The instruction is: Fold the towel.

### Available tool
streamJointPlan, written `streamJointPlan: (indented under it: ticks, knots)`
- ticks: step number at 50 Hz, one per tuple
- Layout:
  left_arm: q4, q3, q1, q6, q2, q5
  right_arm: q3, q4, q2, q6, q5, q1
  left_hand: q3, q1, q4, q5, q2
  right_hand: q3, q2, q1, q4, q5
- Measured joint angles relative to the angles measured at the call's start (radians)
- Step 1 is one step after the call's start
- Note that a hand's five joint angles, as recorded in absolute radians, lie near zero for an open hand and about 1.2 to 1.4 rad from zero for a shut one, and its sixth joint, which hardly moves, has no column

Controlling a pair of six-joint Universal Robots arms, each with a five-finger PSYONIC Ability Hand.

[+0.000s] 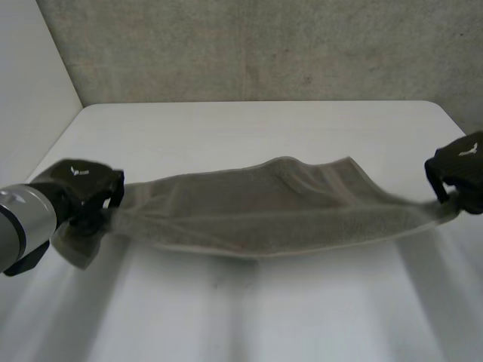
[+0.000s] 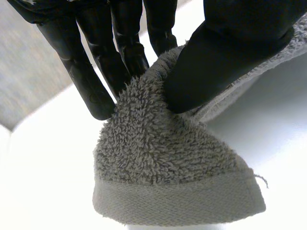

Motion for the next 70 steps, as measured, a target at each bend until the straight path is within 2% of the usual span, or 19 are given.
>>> streamJointPlan:
  ticks: [5,11,15,19,23,26,29,33,36,41,44,47,48,50,52,53,59,67,70]
  knots:
    - [0.000,0.007,0.031,0.056,-0.098,-0.002,0.015,-0.010,0.084,-0.022,0.006,0.025,0.000,0.000,0.000,0.000,0.000,0.000,0.000,0.000,0.000,0.000]
    - [0.103,0.056,0.045,0.068,-0.242,-0.005,-0.038,-0.066,0.217,0.004,0.033,0.070,0.000,0.008,0.000,0.002,0.000,0.000,0.000,0.001,0.000,0.000]
    - [0.225,0.198,0.041,0.064,-0.391,-0.004,-0.210,-0.170,0.384,0.091,0.101,0.138,0.000,0.009,0.000,0.005,0.000,0.000,0.000,0.003,0.000,0.001]
    - [0.300,0.370,0.026,0.052,-0.468,-0.004,-0.375,-0.276,0.453,0.209,0.134,0.166,0.000,0.009,0.000,0.005,0.000,0.000,0.000,0.003,0.000,0.002]
    - [0.369,0.559,0.003,0.006,-0.497,-0.004,-0.497,-0.423,0.449,0.369,0.145,0.179,0.000,0.009,0.000,0.005,0.001,0.000,0.001,0.013,0.000,0.002]
    - [0.452,0.733,-0.015,-0.087,-0.495,-0.006,-0.547,-0.613,0.378,0.546,0.153,0.181,0.000,0.015,0.001,0.008,0.001,0.000,0.001,0.014,0.000,0.002]
    - [0.511,0.828,-0.022,-0.176,-0.476,-0.008,-0.544,-0.729,0.308,0.641,0.158,0.179,0.000,0.015,0.001,0.008,0.001,0.000,0.001,0.014,0.000,0.003]
    - [0.549,0.878,-0.023,-0.277,-0.444,-0.008,-0.513,-0.776,0.241,0.693,0.147,0.177,0.000,0.018,0.001,0.010,0.001,0.000,0.001,0.014,0.000,0.004]
    - [0.524,0.838,-0.014,-0.330,-0.415,-0.002,-0.469,-0.726,0.212,0.683,0.108,0.177,0.000,0.019,0.001,0.011,0.001,0.000,0.001,0.014,0.000,0.004]
    - [0.468,0.748,-0.004,-0.346,-0.396,0.009,-0.418,-0.644,0.211,0.636,0.062,0.178,0.000,0.019,0.001,0.011,0.001,0.000,0.001,0.014,0.000,0.004]
    - [0.397,0.616,0.005,-0.344,-0.384,0.025,-0.334,-0.541,0.227,0.544,0.015,0.182,0.000,0.019,0.001,0.011,0.001,-0.006,-0.001,-0.015,-0.016,0.004]
    - [0.354,0.480,0.007,-0.332,-0.366,0.041,-0.251,-0.497,0.256,0.475,0.008,0.186,0.000,0.019,0.001,0.011,0.001,-0.446,-0.463,-0.482,-0.456,-0.410]
    - [0.346,0.439,0.006,-0.327,-0.356,0.045,-0.232,-0.493,0.266,0.465,0.010,0.187,0.000,0.019,0.001,0.011,0.001,-0.446,-0.463,-0.482,-0.456,-0.410]
    - [0.338,0.355,0.002,-0.314,-0.329,0.051,-0.195,-0.488,0.289,0.460,0.015,0.188,0.000,0.019,0.001,0.011,0.001,-0.860,-0.860,-0.975,-0.865,-0.832]
    - [0.336,0.294,-0.003,-0.304,-0.302,0.054,-0.180,-0.488,0.302,0.469,0.016,0.188,0.000,0.019,0.001,0.011,0.001,-0.860,-0.860,-0.975,-0.865,-0.832]
    - [0.335,0.234,-0.009,-0.292,-0.272,0.056,-0.171,-0.488,0.313,0.486,0.014,0.189,0.000,0.019,0.001,0.011,0.001,-0.922,-0.903,-1.084,-0.920,-0.895]
    - [0.337,0.047,-0.033,-0.251,-0.134,0.059,-0.186,-0.495,0.340,0.542,-0.029,0.200,0.000,0.019,0.001,0.011,0.001,-0.926,-0.904,-1.095,-0.921,-0.898]
    - [0.341,-0.183,-0.058,-0.213,0.175,0.064,-0.286,-0.495,0.411,0.567,-0.202,0.273,0.000,0.019,0.001,0.011,0.001,-0.926,-0.904,-1.095,-0.921,-0.898]
    - [0.340,-0.228,-0.065,-0.212,0.264,0.071,-0.304,-0.500,0.435,0.566,-0.240,0.309,0.000,0.019,0.001,0.011,0.001,-0.926,-0.904,-1.095,-0.921,-0.898]
